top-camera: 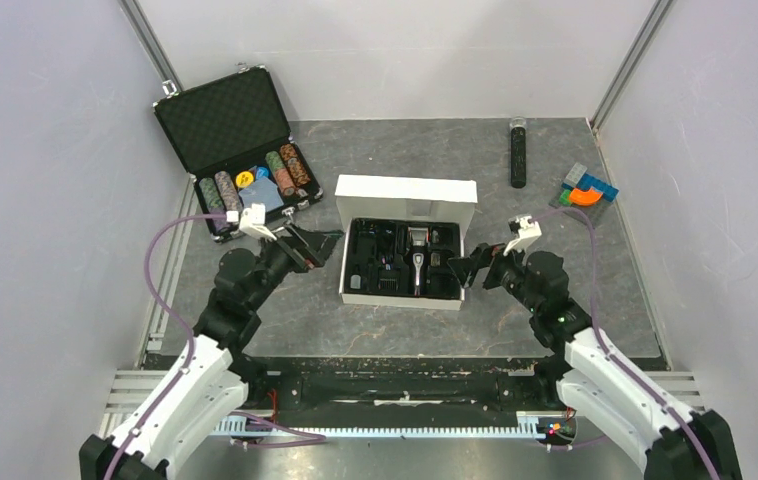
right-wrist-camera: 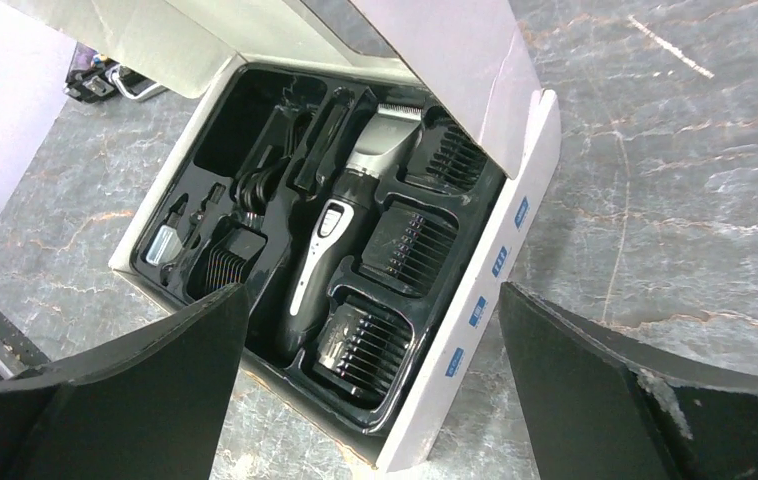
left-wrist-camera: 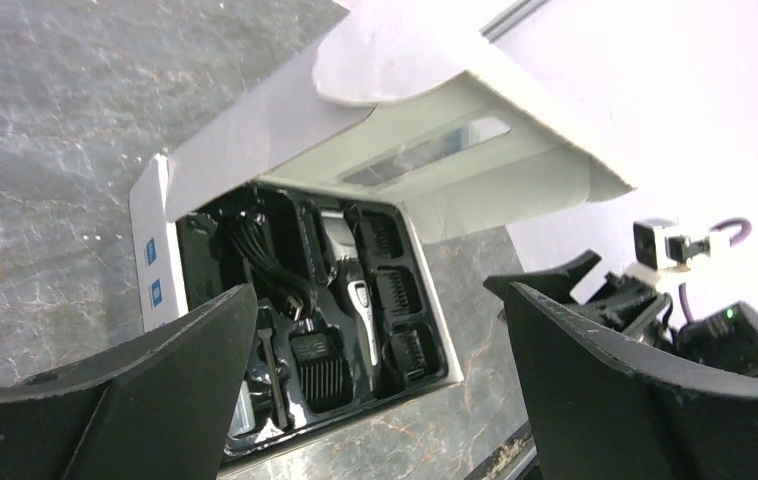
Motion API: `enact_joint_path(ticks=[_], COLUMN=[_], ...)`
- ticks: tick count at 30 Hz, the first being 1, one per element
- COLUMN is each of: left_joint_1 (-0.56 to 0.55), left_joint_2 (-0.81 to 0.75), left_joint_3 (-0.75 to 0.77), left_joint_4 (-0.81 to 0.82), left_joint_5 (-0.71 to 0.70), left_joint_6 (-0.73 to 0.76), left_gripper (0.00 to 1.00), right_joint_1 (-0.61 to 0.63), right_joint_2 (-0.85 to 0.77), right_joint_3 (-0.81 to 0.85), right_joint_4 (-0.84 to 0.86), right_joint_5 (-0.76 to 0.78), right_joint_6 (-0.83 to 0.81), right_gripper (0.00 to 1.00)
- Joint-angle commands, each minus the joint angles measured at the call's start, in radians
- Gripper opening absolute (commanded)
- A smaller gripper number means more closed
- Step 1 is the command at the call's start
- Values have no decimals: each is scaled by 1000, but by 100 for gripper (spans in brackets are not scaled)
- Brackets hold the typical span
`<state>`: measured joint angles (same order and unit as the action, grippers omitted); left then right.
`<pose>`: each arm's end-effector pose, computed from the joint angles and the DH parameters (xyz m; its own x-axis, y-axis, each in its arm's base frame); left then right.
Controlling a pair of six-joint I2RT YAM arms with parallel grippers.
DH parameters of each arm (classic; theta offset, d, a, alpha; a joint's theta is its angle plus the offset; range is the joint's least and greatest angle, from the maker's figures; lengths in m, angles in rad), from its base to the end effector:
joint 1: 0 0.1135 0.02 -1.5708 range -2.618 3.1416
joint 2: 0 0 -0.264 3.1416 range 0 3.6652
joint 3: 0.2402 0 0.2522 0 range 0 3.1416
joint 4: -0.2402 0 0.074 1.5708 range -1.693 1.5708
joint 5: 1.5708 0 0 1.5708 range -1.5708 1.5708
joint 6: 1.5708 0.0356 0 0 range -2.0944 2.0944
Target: Sort the hair-cutting tools
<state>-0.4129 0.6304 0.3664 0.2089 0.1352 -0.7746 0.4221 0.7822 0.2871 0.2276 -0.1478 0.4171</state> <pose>0.1519 -0.0718 0.2571 -0.4004 -0.5812 -0.7084 0.3370 0.6255 -0.7037 0.1640 0.0794 0.2071 -0.4371 0.2430 -0.8660 -0.3912 0.8156 0.4263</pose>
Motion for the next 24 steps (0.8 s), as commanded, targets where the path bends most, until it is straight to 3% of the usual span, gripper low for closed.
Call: enact_joint_path(ticks=[1, 8, 16, 24], left_joint_1=[1, 43, 77, 80], left_joint_2=[8, 254, 410, 505], left_joint_3=[174, 450, 652, 707], left_joint_4=[-202, -372, -468, -481], left_joint_5=[-79, -27, -2, 18], left_joint_6=[36, 37, 28, 55], left_gripper=[100, 100, 100, 100], right_joint_1=[5, 2, 1, -16], right_joint_2=[-94, 16, 91, 186], right_joint_3=[73, 340, 573, 657], right_joint_4=[-147, -266, -281, -317], right_joint_5=[51, 106, -4, 137], right_joint_6=[-62, -101, -94, -20], right_gripper=[98, 98, 98, 98])
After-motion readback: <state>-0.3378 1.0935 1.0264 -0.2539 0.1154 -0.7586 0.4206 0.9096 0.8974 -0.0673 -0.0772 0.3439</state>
